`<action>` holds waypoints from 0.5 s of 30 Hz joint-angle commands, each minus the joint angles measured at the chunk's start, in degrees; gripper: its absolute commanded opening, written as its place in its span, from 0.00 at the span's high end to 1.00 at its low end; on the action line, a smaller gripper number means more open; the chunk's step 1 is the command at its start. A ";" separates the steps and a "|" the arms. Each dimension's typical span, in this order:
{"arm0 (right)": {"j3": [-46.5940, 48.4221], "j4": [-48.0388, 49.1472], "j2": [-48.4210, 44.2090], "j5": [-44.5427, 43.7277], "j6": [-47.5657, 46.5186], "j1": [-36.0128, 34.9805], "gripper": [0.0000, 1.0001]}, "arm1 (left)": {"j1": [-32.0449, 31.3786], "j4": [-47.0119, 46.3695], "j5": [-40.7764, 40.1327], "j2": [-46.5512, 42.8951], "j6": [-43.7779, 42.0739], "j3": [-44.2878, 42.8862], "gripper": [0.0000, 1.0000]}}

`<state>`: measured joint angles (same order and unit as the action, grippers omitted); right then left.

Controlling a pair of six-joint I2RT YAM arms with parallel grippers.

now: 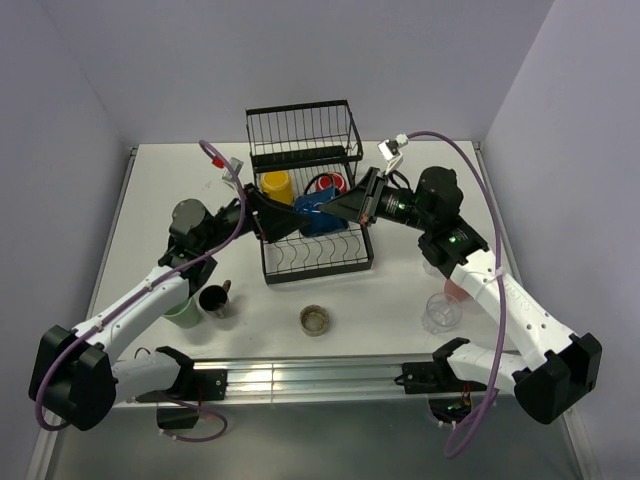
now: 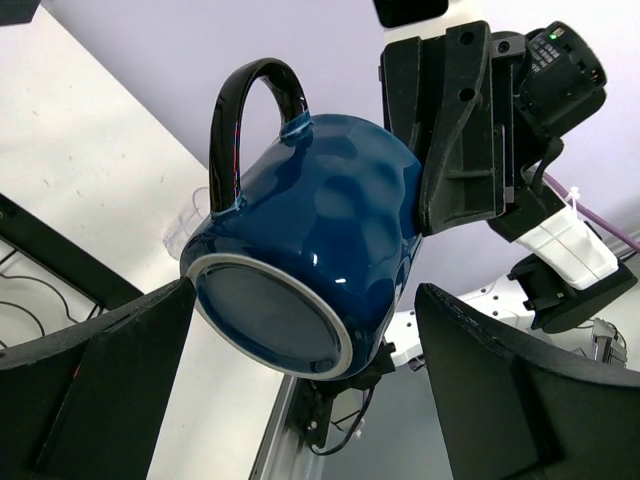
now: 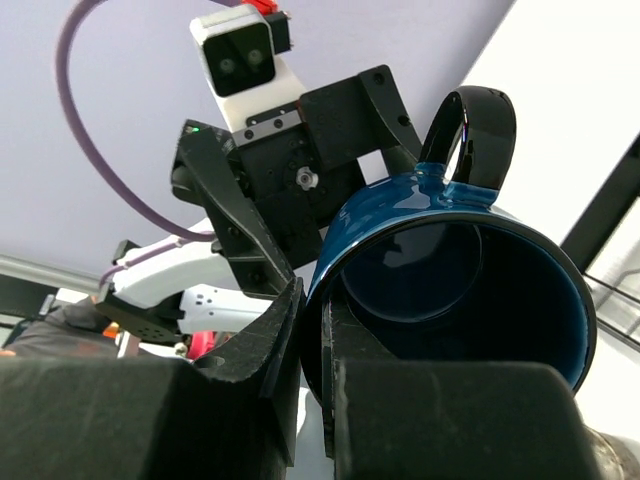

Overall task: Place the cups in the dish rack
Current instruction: Pass the cup from the right arm to the left

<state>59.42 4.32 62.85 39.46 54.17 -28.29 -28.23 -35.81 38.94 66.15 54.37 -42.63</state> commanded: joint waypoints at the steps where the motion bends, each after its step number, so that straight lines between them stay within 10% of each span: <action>1: 0.53 14.82 -1.41 5.36 5.23 -0.71 1.00 | -0.42 -5.14 3.07 -0.14 1.26 0.01 0.01; 15: 1.05 17.74 -3.61 9.23 8.49 -0.62 1.00 | -0.51 8.74 -2.64 -3.57 -6.91 -1.49 0.01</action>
<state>57.84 10.98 62.83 43.33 59.35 -27.88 -28.27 -31.70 37.80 62.72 51.51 -42.68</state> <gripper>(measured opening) 0.136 0.993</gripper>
